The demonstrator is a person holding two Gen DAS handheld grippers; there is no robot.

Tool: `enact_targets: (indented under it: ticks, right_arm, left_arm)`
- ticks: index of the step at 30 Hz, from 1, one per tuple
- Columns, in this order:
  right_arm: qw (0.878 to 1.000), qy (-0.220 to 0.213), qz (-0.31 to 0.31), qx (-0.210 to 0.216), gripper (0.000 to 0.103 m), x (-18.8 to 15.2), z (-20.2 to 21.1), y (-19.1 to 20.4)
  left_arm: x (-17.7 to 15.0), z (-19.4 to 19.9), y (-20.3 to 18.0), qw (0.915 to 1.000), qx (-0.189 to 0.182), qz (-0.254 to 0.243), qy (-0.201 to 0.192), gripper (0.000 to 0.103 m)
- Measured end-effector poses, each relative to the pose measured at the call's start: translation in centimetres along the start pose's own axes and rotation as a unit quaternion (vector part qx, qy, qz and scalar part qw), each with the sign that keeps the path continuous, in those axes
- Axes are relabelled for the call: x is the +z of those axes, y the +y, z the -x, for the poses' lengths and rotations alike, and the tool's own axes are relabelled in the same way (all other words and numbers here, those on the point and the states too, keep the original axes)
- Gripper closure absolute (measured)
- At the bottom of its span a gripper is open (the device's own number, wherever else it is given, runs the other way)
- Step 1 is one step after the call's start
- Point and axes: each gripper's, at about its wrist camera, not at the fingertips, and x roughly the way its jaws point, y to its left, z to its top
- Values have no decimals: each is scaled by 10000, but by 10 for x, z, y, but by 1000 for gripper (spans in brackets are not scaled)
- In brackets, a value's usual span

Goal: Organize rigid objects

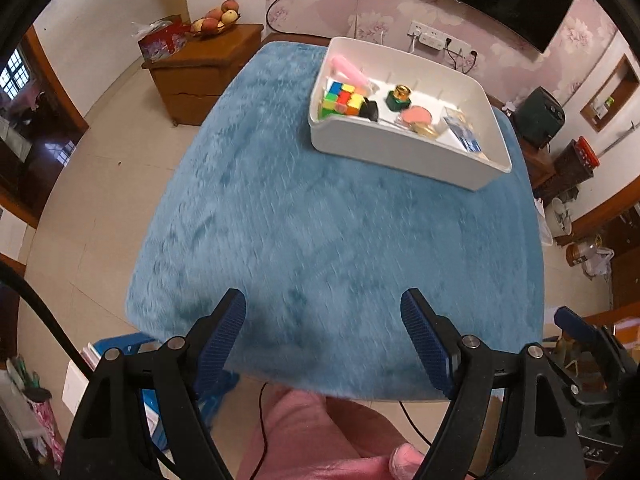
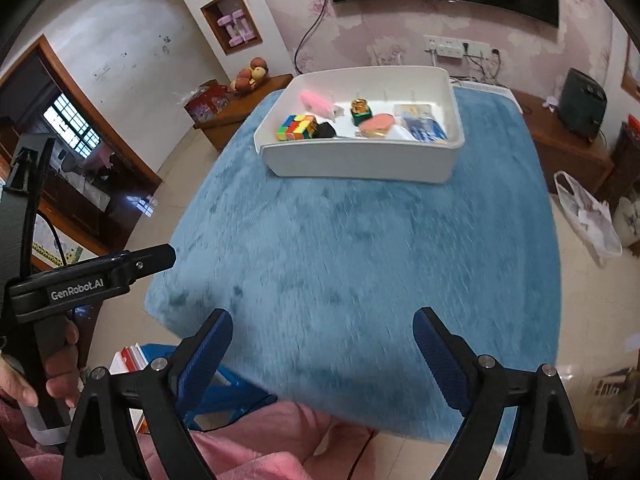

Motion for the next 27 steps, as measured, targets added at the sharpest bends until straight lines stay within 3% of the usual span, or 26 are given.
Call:
enact_targets:
  ticks: [4,10,14,21,27]
  right_arm:
    - [9994,56,-339,46,0,-17,30,-9]
    - [9973,53,-735,-36,0,-21,68,-10]
    - [9947,-137,-1010,-137,0,-23,95,-6]
    - [9887,-796,-1067,-694,0,-19,127,13]
    - [9885,-960,-737,-912,0,-13,122,38]
  left_arm:
    - [-17,16,-18,9993,73,-344,-106,21]
    - [-23,51,-39,9964,19,-785,-313,21]
    - [-19,80,-49,9921,-84,-1040,-697,21]
    - [-15,110,-42,9862,-150,-1027,-1288,16]
    - [-11,112,-27,9834,-45,-922,-1564,9]
